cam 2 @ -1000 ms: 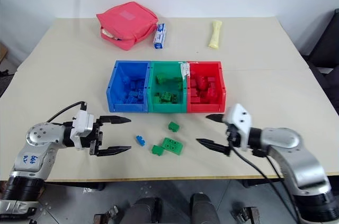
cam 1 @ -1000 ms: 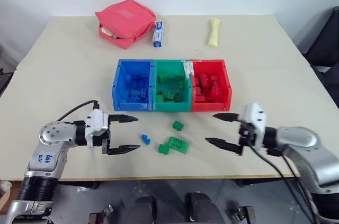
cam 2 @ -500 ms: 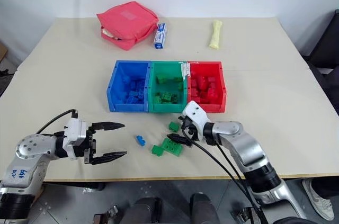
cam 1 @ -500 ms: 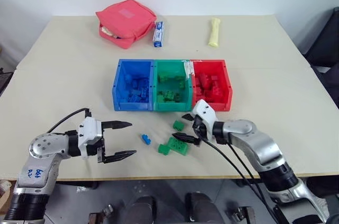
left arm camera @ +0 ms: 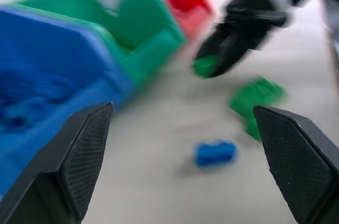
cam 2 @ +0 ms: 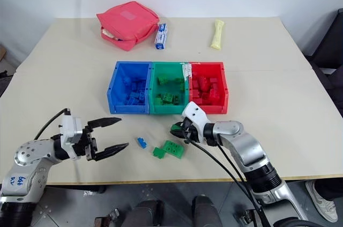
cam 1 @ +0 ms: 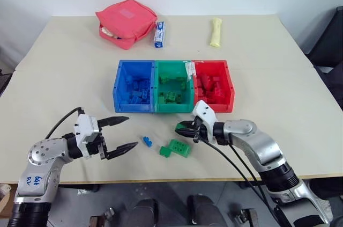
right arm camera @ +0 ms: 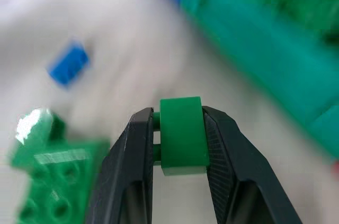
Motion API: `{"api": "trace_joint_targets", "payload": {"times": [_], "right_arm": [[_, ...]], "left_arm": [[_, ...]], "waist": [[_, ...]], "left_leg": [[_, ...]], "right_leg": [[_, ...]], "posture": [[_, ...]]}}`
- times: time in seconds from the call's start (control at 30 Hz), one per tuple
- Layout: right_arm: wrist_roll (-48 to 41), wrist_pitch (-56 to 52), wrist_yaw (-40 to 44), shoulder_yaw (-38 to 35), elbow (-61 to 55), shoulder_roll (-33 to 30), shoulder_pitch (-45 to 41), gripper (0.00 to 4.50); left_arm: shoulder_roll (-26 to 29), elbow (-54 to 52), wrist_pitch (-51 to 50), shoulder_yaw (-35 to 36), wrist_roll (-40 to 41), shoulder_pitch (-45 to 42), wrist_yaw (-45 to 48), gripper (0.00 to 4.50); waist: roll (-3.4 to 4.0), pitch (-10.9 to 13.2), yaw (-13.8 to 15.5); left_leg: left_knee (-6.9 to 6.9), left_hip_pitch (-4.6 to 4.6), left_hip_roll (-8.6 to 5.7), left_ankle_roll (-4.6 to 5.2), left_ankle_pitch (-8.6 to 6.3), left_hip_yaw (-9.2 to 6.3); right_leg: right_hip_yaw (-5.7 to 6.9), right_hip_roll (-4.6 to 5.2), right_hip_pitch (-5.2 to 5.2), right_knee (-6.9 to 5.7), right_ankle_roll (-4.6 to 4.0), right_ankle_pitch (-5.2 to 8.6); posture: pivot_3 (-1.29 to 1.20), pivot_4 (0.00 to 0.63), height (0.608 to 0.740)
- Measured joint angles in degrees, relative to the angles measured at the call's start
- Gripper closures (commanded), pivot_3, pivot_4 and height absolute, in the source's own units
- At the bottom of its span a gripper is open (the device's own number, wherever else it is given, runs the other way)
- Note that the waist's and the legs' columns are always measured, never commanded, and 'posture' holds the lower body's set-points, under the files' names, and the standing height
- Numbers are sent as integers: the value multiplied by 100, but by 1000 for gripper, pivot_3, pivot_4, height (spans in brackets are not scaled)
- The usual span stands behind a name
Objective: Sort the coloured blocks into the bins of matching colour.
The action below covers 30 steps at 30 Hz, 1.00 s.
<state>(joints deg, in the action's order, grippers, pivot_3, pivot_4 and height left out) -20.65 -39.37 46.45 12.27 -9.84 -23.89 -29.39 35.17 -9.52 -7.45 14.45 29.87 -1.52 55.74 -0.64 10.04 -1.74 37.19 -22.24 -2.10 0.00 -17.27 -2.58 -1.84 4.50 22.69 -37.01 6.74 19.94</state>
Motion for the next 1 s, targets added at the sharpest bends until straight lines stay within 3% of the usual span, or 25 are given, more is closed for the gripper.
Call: {"api": "trace_joint_targets", "payload": {"times": [0.23,0.37,0.53,0.6,0.83,1.0], "right_arm": [[-125,271,-763,-762,544,724,-1343,3580],[219,476,-1089,-755,1499,870,-1802,2250],[311,741,-1046,-756,1663,837,-1801,634],[291,807,-908,-809,1429,589,-1634,32],[-298,1489,756,-1247,74,-796,267,6],[-473,2172,1809,-2098,-143,-1946,1813,6]], "left_arm": [[-280,-89,-222,479,259,-43,-718,0],[-308,-11,-342,716,404,-237,-1003,0],[-308,57,-367,711,407,-234,-984,0],[-243,91,-388,683,405,-235,-887,0],[369,531,-351,350,314,-472,79,0],[584,974,231,-132,-167,-796,737,0]], "waist": [[-1,-1,21],[-2,-2,18],[-2,-2,0],[-2,-2,3],[-2,-1,41],[0,0,30]], "left_leg": [[1,-1,-4,-4,2,-3],[3,-2,-9,-3,3,-2],[3,-17,-9,-3,3,4],[3,-22,-8,-3,3,4],[2,-22,-10,4,-1,-1],[1,2,-7,10,-3,6]], "right_leg": [[5,2,7,-11,0,0],[7,5,10,-20,0,0],[5,4,39,-56,0,0],[6,5,45,-58,0,0],[11,7,18,-14,0,0],[8,6,-16,19,3,-2]], "posture": [[0,150,740],[0,150,740],[0,150,740],[0,150,740],[0,150,740],[0,150,740]]}}
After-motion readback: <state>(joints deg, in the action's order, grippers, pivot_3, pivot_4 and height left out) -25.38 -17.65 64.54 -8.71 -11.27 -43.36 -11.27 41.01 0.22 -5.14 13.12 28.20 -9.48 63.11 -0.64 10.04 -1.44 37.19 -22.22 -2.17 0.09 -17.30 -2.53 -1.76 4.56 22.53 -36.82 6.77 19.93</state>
